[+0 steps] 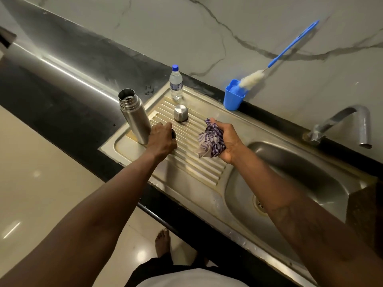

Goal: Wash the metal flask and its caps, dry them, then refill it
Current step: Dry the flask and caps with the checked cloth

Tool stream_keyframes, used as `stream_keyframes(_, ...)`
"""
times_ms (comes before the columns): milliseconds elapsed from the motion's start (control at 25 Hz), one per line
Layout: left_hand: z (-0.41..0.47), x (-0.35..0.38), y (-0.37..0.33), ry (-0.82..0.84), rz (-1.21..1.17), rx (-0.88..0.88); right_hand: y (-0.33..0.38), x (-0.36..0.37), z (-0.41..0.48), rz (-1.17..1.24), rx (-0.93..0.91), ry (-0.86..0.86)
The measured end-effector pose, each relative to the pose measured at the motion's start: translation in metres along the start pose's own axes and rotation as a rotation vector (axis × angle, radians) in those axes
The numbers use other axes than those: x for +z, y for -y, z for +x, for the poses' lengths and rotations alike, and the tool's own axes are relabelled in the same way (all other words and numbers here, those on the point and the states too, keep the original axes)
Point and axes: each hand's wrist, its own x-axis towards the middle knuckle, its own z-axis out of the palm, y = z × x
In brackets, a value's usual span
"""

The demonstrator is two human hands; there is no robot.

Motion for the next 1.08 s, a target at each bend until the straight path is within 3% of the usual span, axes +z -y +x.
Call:
stream_keyframes(320,0.024,-0.001,-0.009,0.047,0.107,-0.026,-0.01,-0.004,0.022,0.166,0.039,-0.024)
stream_keyframes(520,0.059,0.002,-0.027,-0.024,0.003,-0.03,-0.011,-0.007,0.026,0.196,0.058,-0.056)
stream_keyframes(800,0.105,0.015,-0.031,0.067,-0.08,0.01,-0.013,-0.024,0.034,0.288,0.015,-0.06)
stream_keyframes(1000,0.117,0.022,-0.02,0.096,-0.257,-0.144,-0.012,-0.031,0.031,0.301,-0.089,-0.157)
stream_keyframes(1080,0.114,0.024,-0.019,0.095,-0.268,-0.13,-0.009,-0.029,0.027,0.287,-0.135,-0.201)
